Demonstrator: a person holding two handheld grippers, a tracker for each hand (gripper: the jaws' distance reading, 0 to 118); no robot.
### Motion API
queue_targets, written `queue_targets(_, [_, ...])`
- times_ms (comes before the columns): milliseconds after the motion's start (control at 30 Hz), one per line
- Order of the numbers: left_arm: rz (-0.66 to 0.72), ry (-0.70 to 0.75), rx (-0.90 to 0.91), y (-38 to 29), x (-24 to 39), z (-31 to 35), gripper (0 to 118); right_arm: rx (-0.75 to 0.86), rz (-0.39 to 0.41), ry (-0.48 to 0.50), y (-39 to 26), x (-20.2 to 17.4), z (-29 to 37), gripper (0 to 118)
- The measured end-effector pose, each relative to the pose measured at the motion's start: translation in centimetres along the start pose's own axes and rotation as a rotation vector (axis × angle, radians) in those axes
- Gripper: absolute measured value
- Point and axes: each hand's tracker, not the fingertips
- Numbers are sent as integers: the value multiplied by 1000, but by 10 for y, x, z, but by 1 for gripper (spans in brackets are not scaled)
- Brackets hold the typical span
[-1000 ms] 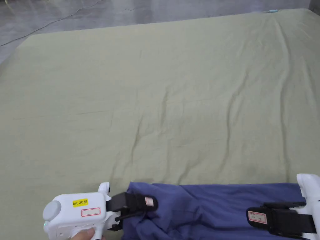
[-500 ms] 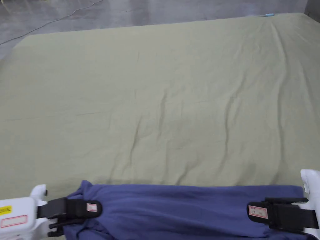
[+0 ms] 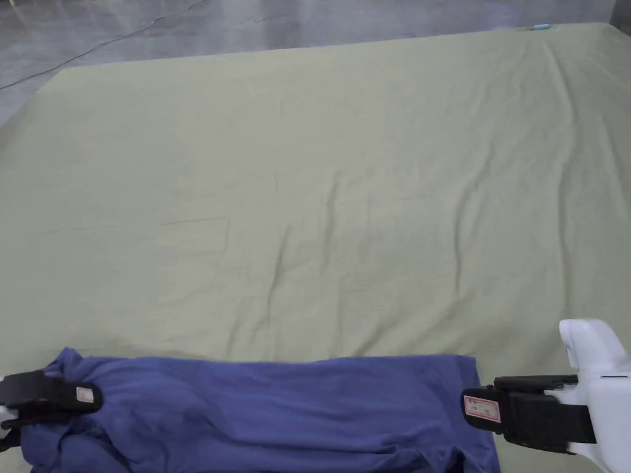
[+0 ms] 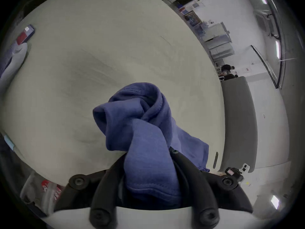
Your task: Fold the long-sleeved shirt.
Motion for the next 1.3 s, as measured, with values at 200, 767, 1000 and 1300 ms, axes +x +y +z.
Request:
queue_targets(200, [-228, 9, 32, -36, 105, -21, 16, 17, 71, -176, 3, -8, 9, 0])
queue_targets(767, [-296, -153, -190, -142, 244, -227, 84, 7, -15, -185, -17, 24, 50, 0])
queue_targets(1000, [-302, -295, -24, -130, 241, -128, 96, 76, -107, -86, -22, 43, 53, 0])
queue_targets(1300, [-414, 51, -43, -164, 235, -195, 0, 105, -152, -98, -24, 53, 60, 0])
